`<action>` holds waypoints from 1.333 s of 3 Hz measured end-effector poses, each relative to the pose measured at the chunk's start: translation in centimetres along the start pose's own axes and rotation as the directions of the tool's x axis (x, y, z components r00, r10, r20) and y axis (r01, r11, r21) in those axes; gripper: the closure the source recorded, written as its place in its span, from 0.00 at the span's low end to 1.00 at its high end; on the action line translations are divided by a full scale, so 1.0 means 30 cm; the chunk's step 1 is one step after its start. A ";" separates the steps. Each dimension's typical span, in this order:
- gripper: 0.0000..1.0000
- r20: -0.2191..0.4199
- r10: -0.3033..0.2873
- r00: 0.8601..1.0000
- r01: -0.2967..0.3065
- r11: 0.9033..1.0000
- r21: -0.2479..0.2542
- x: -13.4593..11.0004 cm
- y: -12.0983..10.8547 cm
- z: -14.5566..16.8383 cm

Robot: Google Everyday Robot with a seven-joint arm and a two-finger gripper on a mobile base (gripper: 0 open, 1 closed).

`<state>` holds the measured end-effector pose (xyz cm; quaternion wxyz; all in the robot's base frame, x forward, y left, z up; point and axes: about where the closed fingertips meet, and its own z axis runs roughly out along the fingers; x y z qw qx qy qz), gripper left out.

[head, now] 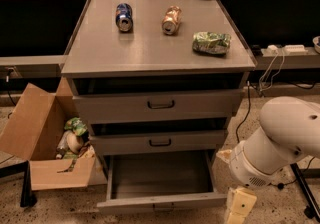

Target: Close bottom drawer

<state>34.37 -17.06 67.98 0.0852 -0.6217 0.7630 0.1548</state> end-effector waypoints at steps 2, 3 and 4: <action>0.00 0.024 -0.015 1.000 0.016 0.999 -0.037 0.033 -0.029 0.100; 0.00 0.063 -0.094 0.994 0.100 0.990 -0.096 0.114 -0.083 0.362; 0.00 0.089 -0.128 0.988 0.138 0.982 -0.125 0.168 -0.112 0.525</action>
Offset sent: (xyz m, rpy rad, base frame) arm 0.0179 -0.0031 -0.1170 0.1184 0.0905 0.0800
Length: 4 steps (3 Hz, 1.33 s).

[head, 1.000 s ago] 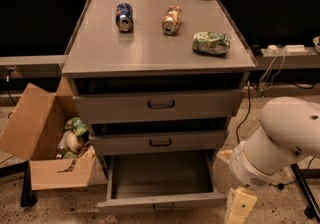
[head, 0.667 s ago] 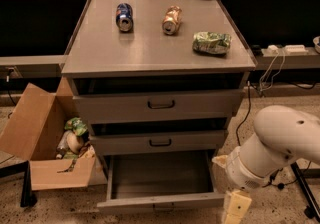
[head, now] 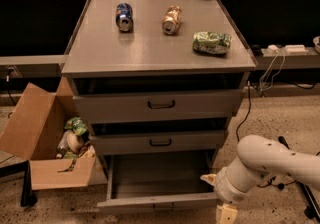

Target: Close bottom drawer

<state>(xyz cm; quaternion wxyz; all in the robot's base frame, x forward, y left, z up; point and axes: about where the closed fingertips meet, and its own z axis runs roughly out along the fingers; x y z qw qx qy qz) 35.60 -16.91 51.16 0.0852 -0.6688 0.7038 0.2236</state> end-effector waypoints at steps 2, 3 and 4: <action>0.00 0.082 0.047 0.996 -0.040 0.995 -0.089 0.121 -0.068 0.324; 0.00 0.099 0.066 0.993 -0.053 0.991 -0.126 0.132 -0.043 0.390; 0.00 0.099 0.066 0.993 -0.053 0.991 -0.126 0.132 -0.043 0.390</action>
Offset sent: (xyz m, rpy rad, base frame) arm -0.0015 0.0139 -0.1839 0.1362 0.2084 -0.0772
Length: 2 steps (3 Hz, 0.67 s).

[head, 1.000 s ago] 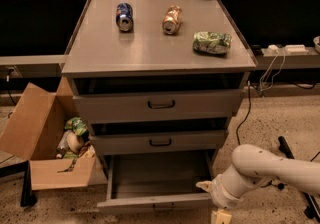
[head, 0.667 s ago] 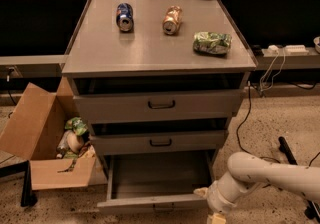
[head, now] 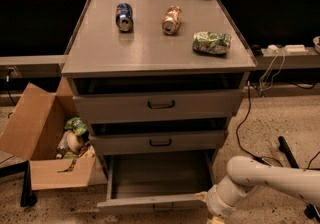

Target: Close bottom drawer

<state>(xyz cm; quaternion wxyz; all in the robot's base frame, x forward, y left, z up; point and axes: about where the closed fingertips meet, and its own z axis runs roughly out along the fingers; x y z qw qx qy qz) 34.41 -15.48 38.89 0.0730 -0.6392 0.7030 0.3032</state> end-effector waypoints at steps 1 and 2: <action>0.00 0.003 -0.025 1.000 0.025 1.000 0.017 0.051 -0.053 0.048; 0.00 -0.001 -0.043 0.999 0.043 0.998 0.039 0.142 -0.149 0.130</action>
Offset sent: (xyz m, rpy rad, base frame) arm 0.0463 -0.0313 -0.1190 0.0009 -0.0942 0.0173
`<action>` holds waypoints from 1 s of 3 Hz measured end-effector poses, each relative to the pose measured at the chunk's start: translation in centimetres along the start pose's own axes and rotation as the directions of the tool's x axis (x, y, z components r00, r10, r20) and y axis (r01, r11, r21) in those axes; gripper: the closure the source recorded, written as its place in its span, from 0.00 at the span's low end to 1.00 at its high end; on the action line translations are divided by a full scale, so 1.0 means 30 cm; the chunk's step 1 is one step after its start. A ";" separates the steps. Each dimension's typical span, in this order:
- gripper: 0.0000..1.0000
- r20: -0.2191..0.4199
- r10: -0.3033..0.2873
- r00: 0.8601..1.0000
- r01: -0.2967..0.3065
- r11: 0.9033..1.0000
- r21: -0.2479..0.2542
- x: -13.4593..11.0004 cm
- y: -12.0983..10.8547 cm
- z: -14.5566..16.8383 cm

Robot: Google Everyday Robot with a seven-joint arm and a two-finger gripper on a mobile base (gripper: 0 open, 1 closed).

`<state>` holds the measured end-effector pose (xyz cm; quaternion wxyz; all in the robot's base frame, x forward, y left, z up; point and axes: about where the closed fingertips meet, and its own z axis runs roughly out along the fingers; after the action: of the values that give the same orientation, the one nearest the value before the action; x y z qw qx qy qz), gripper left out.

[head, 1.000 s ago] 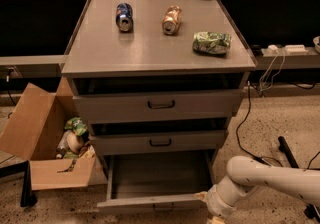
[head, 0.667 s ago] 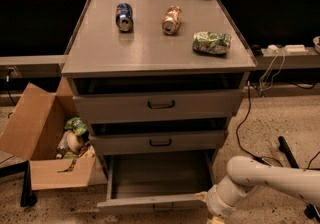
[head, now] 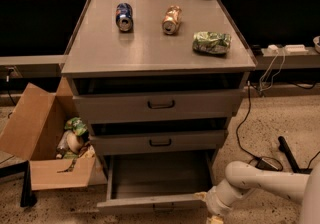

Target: Close bottom drawer

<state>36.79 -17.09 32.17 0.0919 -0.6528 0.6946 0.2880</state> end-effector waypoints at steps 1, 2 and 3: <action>0.14 0.004 -0.028 1.000 0.028 1.000 0.008 0.063 -0.066 0.077; 0.37 0.015 -0.058 0.998 0.058 0.998 0.005 0.107 -0.116 0.144; 0.61 0.006 -0.062 0.998 0.062 0.998 0.003 0.163 -0.170 0.211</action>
Offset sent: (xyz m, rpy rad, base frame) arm 0.0315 -0.0078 -0.0925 0.0466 -0.0561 0.0653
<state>39.47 -17.88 23.10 0.1039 -0.6729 0.6742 0.2862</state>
